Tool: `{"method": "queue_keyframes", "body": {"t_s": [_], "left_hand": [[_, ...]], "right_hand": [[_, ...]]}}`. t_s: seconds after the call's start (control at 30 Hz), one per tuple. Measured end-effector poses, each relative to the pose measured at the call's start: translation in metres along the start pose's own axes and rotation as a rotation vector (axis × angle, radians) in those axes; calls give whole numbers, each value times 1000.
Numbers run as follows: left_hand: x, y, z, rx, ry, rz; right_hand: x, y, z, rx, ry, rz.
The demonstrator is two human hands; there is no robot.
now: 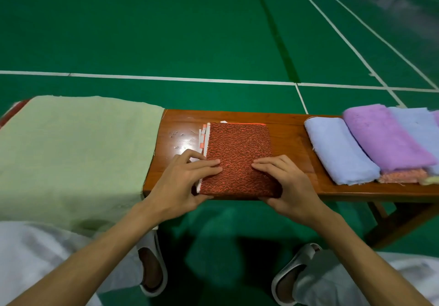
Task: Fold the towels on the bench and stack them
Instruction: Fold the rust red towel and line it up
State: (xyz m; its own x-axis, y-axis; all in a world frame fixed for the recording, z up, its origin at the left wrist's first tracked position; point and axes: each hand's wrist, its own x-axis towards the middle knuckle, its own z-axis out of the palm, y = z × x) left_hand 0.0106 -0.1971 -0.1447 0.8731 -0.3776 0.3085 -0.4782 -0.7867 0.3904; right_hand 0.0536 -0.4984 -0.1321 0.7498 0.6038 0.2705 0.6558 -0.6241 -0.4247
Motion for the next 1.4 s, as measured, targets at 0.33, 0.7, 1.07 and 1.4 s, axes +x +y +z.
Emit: {"method": "queue_keyframes", "body": {"t_s": [0.33,0.7,1.07,1.4], "left_hand": [[20,-1,-10,-351,74,-218],[64,9,-2,-559,196,-575],[86,11,2,-416,258,-906],[70,14,-17,25,413,-524]], "right_hand": [[21,13,-17,459,54,173],[51,22,-6,548,163,457],[78,22,2,414,230,771],[72,-1,3,66,355,680]]}}
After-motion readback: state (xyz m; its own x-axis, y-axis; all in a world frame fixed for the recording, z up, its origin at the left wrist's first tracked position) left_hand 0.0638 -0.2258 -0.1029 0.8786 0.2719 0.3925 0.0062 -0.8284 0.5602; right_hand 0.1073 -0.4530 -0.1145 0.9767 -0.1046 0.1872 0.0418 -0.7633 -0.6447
